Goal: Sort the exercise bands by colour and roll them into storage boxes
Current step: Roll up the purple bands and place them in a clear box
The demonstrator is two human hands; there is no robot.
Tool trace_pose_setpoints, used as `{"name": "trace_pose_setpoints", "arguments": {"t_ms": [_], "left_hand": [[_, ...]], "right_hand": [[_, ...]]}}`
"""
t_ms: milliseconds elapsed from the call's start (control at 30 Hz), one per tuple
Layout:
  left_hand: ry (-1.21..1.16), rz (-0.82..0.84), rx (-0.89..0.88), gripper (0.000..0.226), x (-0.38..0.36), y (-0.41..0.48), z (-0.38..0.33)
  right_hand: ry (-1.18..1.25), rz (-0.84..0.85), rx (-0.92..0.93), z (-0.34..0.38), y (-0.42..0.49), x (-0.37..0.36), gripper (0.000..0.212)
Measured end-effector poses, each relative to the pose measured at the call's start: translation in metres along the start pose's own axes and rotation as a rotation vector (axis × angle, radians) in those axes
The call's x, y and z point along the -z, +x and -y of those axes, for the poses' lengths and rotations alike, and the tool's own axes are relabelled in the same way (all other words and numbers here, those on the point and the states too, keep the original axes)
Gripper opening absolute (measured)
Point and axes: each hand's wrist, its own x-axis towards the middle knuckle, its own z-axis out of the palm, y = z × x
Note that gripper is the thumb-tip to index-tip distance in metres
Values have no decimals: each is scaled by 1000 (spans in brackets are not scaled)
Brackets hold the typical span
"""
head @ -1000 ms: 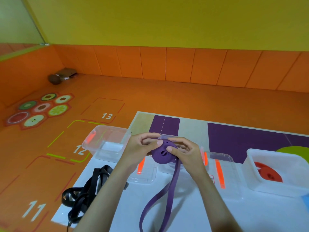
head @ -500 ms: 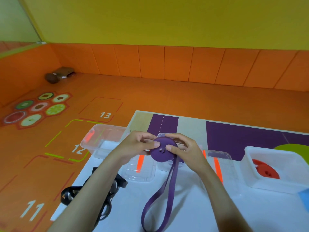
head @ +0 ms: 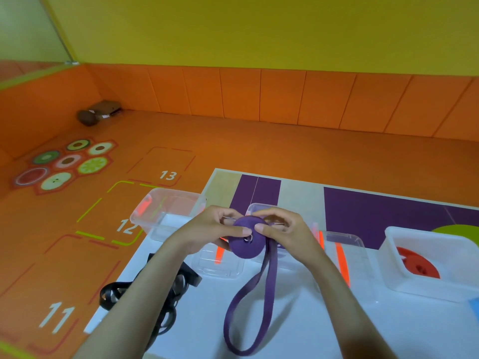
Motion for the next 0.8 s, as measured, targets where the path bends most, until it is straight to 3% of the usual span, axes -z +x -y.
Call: {"name": "trace_pose_setpoints", "arguments": {"t_ms": [100,267,400,600,700,800], "left_hand": [[-178,-93,5,25,-3,2,8],[-363,-187,-4,28,-24,4,20],[-308,-169,19,28,-27,7,23],[2,8,22,24,2,16,-9],[14,-9,-5,19,5,21,-18],[-157,-100,-33,20,5,25,-17]], "right_hand": [[32,-220,-15,-5,-3,-13,33],[70,-416,59,-17,-13,-33,20],[16,-341,46,-18,-8,-17,13],[-69,-81,36,-5,7,5,13],[-2,-99,29,-6,12,7,18],[88,-198,26,-12,9,7,29]]}}
